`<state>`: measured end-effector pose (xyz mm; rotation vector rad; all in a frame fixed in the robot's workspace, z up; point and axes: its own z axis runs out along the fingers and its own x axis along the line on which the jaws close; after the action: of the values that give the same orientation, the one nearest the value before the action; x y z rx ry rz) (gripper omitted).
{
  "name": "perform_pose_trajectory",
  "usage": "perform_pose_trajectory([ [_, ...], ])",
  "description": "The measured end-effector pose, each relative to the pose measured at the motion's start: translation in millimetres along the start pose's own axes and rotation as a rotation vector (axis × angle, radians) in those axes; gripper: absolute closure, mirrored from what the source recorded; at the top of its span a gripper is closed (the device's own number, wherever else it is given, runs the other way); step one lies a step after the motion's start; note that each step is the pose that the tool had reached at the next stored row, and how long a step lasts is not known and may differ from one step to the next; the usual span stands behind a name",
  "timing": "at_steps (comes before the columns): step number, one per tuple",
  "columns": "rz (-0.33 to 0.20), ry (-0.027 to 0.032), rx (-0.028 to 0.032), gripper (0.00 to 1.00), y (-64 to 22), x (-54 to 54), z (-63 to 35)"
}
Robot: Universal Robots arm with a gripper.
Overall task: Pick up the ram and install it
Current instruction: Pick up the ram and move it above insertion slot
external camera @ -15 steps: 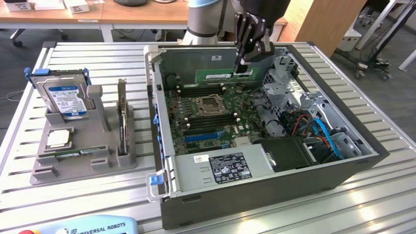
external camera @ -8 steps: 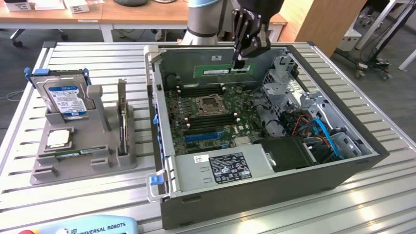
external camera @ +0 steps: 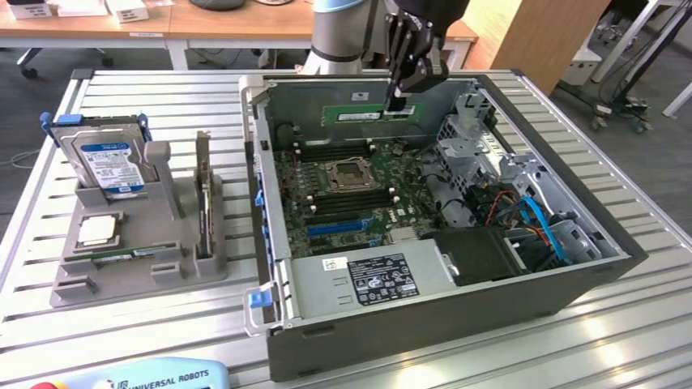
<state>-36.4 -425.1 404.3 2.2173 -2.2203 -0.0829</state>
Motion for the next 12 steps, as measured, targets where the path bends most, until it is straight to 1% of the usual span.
perform_pose_trajectory([
  [2,0.000,0.0000,0.0001,0.89,-3.5,0.0,0.1],
  [4,0.000,0.0001,0.0000,0.89,-5.2,0.0,0.2],
  [7,0.001,-0.0001,0.0001,0.89,-5.8,-0.1,1.4],
  [12,0.001,0.0000,0.0001,0.89,-6.3,0.1,6.7],
])
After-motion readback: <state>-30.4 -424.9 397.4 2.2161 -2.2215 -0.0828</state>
